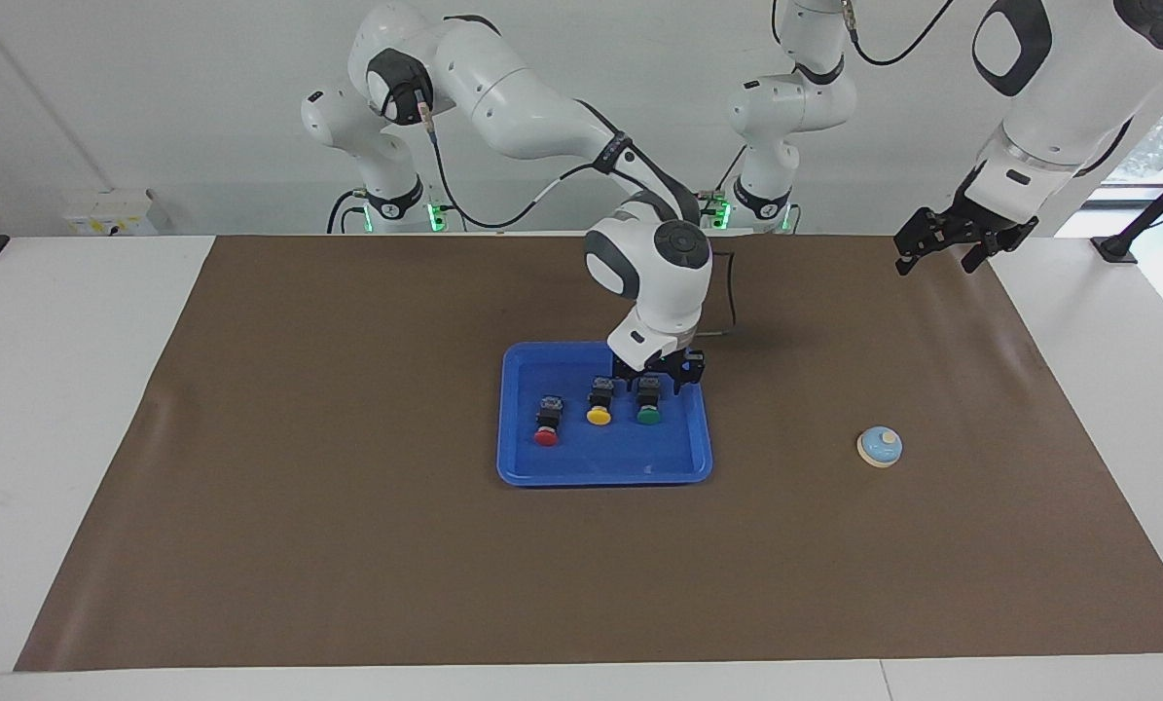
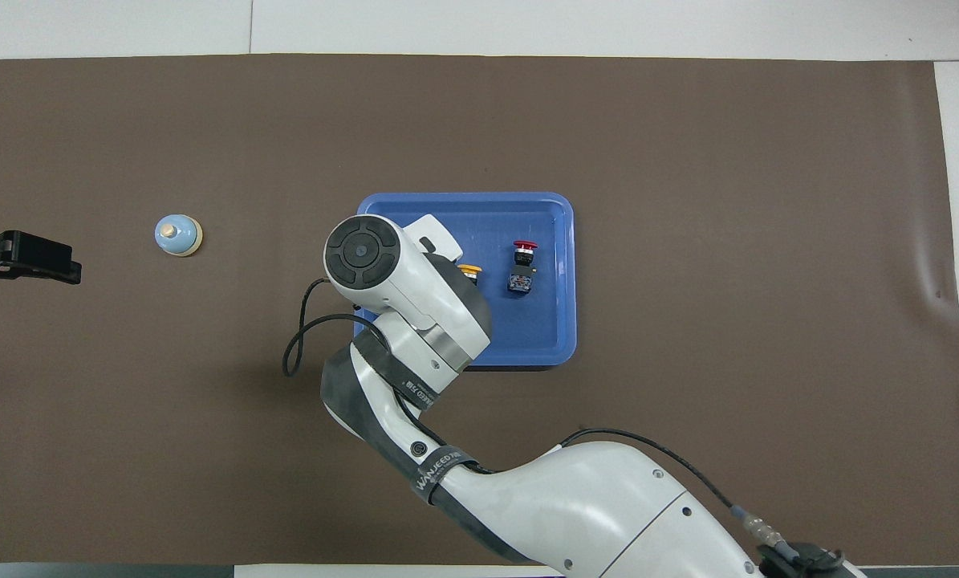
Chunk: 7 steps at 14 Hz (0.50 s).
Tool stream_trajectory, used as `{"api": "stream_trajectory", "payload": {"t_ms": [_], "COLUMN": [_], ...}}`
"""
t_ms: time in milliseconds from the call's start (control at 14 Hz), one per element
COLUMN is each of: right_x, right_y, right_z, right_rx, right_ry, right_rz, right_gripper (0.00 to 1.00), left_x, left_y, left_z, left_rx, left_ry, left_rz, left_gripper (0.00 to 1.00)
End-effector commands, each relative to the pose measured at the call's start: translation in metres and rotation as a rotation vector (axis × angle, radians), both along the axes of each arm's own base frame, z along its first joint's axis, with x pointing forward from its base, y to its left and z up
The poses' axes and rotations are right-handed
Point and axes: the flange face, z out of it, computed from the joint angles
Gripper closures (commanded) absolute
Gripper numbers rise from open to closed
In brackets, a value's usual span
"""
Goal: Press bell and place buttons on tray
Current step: 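Carry the green button into the tray beside the yellow button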
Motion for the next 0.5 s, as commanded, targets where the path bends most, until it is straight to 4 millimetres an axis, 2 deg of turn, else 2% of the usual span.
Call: {"api": "stream_trajectory", "payload": {"t_ms": [0,72,215,358,430], "right_x": [0.023,0.032,0.054,0.069,0.077], "right_y": [-0.046,-0.062,-0.11,-0.163,-0.197], "right_z": [0.056,0.068,0.099,0.132,0.151], "right_rx": [0.007,0.009,0.007,0.0,-0.001], "right_ry": [0.005,0.002,-0.009,0.002,0.008], "right_rz": [-0.063,-0.087,-0.147,-0.145,-0.119], "right_gripper": [0.0,0.0,0.0,0.0,0.0], "left_x": [-0.002,-0.002,-0.002,-0.002,-0.002], "left_y": [0.002,0.001,0.001,0.001,0.001], "left_z": [0.007,0.007,0.007,0.007,0.007], "left_rx": [-0.001,-0.001,-0.001,-0.001,-0.001], "left_ry": [-0.007,-0.008,-0.007,-0.007,-0.008], "left_rz": [0.003,0.003,0.002,0.003,0.003], "left_gripper": [0.0,0.0,0.0,0.0,0.0]}}
